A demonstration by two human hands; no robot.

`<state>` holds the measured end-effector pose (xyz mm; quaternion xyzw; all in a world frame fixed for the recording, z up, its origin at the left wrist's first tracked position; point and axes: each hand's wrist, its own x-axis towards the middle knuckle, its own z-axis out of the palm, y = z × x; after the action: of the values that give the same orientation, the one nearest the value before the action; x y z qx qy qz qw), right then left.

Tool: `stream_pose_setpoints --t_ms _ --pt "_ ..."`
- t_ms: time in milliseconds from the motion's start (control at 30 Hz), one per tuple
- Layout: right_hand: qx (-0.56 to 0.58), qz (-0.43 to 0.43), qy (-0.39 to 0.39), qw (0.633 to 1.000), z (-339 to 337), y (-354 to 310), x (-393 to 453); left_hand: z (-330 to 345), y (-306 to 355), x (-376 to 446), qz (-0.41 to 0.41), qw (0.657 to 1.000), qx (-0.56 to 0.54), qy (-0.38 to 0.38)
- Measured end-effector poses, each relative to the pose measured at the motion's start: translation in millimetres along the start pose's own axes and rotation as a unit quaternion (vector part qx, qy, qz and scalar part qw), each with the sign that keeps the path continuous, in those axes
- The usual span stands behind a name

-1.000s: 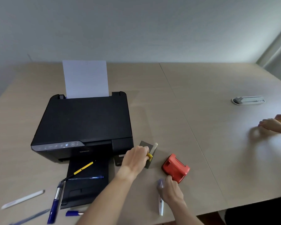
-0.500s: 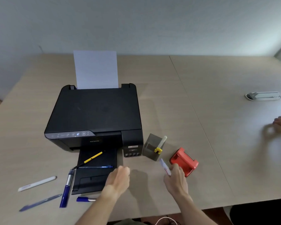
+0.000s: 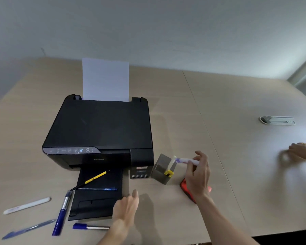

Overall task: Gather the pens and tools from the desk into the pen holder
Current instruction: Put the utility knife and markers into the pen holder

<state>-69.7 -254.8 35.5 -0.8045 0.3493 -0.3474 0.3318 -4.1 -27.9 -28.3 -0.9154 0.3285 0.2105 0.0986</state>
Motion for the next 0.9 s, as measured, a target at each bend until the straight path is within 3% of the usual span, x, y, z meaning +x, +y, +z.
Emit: stream_pose_setpoints --t_ms 100,300,633,900 --pt "-0.003 -0.005 -0.056 0.998 12.7 -3.0 2.5 -0.9 -2.0 1.9 -0.024 1.0 -0.003 0.007" --pt "-0.045 0.023 -0.173 0.984 33.5 6.1 -2.7 -2.7 -11.2 10.0 0.011 0.999 0.035 -0.022" --pt "-0.03 0.071 -0.12 0.99 23.1 10.6 -9.5 5.8 -1.5 13.9 0.01 0.998 0.053 0.035" --pt "-0.052 0.127 -0.13 0.982 15.8 37.8 -44.7 5.6 -2.7 12.7 0.061 0.995 0.08 -0.001"
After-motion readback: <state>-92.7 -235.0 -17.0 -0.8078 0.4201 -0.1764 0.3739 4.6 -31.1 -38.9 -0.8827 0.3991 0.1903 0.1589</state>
